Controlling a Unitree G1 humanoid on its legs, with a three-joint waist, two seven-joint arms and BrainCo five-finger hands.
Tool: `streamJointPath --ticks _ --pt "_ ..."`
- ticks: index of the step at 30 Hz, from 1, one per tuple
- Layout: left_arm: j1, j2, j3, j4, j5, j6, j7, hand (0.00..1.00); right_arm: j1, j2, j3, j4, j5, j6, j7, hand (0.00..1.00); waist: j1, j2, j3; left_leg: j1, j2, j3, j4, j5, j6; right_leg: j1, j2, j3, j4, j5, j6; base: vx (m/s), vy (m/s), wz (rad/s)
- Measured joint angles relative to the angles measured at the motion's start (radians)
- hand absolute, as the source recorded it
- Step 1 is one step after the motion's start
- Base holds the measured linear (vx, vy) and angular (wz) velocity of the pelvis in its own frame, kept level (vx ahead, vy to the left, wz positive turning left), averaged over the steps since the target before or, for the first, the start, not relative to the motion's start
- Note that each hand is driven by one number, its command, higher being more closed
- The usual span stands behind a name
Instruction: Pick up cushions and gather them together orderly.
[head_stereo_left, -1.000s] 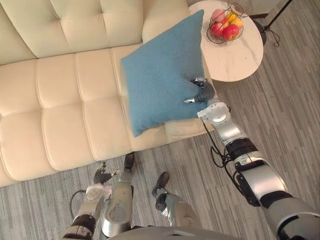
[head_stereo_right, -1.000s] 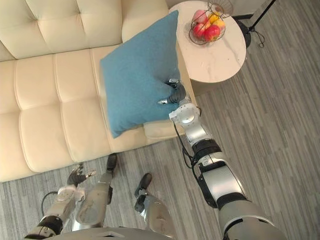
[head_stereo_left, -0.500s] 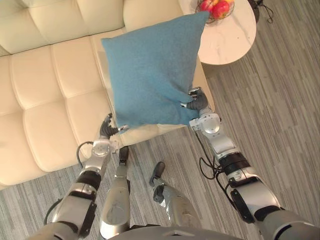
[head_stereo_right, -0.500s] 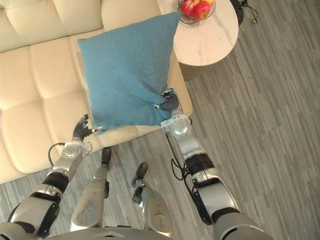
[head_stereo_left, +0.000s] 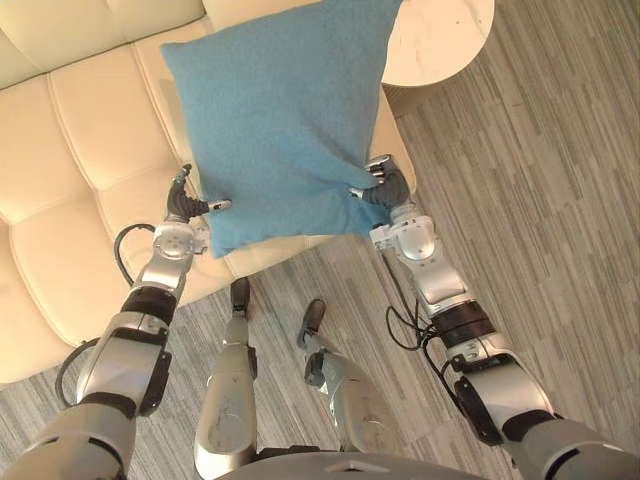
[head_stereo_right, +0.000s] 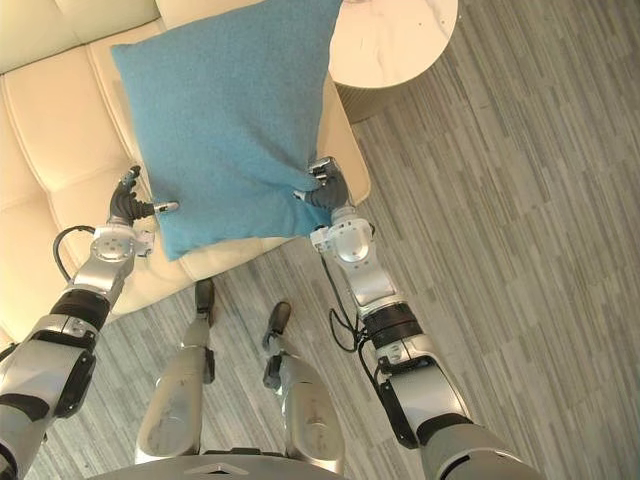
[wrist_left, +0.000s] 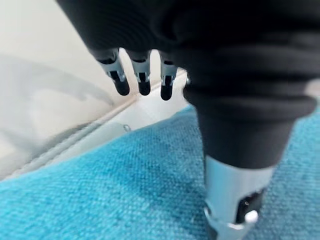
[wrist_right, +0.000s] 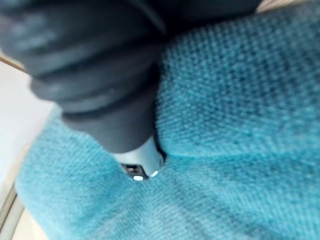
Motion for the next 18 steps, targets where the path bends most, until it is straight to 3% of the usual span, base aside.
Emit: streamJointPath --ticks 11,18 --pt "0.013 -0.048 0.019 -0.093 -0.234 -0.027 0.056 1.00 -0.047 0.066 -0.052 0.065 0.002 0.001 -0.080 1.00 -0.004 0.001 0.005 -0.020 -0.005 0.000 0.000 0.010 0.007 -0.006 -0.001 0.000 -0.025 0.028 0.005 0.01 0.034 0.00" --pt "0.079 -0.120 0.048 -0.268 -0.344 -0.068 0.089 1.00 0.053 0.085 -0.109 -0.011 0.014 -0.005 -0.111 1.00 0.016 0.017 0.027 0.015 -0.010 -0.012 0.000 0.017 0.002 0.039 -0.007 -0.015 -0.022 0.019 0.006 0.03 0.035 0.08"
